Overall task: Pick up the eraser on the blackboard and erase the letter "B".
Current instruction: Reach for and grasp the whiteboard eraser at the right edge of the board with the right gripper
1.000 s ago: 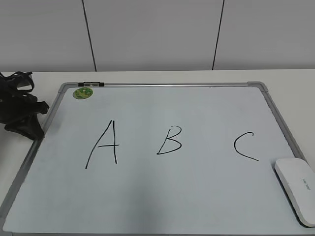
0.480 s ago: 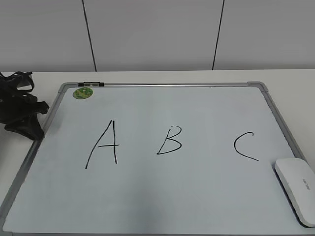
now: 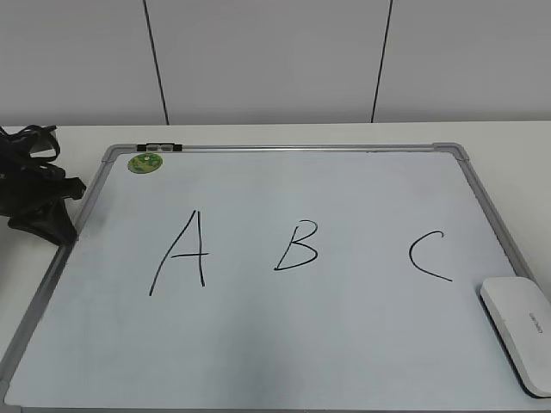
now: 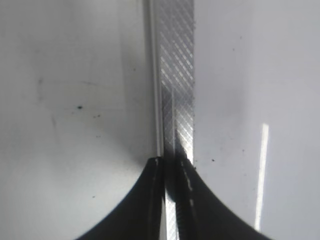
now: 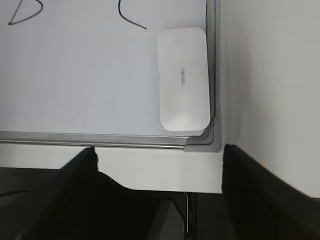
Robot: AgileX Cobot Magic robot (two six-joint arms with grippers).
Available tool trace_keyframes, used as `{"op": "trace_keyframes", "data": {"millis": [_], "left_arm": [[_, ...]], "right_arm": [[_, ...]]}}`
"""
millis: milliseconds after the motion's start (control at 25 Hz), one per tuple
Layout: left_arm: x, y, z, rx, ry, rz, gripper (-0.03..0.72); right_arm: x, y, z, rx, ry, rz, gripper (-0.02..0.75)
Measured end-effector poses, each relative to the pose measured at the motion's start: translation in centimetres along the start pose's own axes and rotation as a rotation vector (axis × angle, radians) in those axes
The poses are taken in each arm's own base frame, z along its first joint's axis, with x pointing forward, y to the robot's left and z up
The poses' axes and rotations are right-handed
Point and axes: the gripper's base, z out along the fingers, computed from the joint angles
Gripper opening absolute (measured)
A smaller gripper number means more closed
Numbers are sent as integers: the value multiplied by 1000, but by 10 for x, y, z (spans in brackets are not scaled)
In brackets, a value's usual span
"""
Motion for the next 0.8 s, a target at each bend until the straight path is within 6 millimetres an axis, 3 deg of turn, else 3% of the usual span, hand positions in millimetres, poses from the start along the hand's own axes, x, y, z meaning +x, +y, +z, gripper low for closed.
{"op": "trace_keyframes", "data": {"millis": [360,800], "left_arm": [[0,0,0,0,0,-2,29],[0,0,0,1,0,-3,29]], "right_arm": [[-24,-8,47,-6,191,-21,573],[-44,-16,97,3,256,-25,573]]}}
